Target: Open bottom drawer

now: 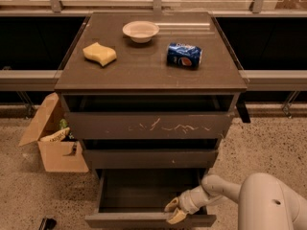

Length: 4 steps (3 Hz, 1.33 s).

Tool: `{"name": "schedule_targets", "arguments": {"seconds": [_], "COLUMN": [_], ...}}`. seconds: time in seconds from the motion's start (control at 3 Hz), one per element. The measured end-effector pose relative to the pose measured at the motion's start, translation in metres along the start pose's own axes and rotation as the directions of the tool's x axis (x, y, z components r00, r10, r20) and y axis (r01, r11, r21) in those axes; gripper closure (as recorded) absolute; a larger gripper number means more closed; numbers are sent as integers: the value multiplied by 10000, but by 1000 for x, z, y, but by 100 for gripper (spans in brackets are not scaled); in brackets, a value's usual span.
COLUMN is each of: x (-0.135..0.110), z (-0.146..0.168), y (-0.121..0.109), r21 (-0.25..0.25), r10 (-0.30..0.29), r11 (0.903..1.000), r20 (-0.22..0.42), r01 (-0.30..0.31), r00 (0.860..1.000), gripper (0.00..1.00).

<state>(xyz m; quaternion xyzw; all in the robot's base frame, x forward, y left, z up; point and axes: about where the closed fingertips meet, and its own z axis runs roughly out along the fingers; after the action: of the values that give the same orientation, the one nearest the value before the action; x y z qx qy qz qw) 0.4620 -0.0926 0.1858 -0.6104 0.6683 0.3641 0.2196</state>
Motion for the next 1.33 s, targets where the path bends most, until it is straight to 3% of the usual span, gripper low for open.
{"name": "schedule_targets", "arguments": {"seconds": [0.33,0.67,1.0,1.33], "x": [0,0,4,7], "z": [0,0,-26,-80], "y": [0,0,9,29], "r21": [-1,0,404,1406], "r10": [0,0,-130,-447], "r11": [10000,10000,9991,9896], "r20": [0,0,461,1000], "r01": [0,0,111,304], "r00": [10000,10000,9989,9940], "gripper": [42,20,0,0]}}
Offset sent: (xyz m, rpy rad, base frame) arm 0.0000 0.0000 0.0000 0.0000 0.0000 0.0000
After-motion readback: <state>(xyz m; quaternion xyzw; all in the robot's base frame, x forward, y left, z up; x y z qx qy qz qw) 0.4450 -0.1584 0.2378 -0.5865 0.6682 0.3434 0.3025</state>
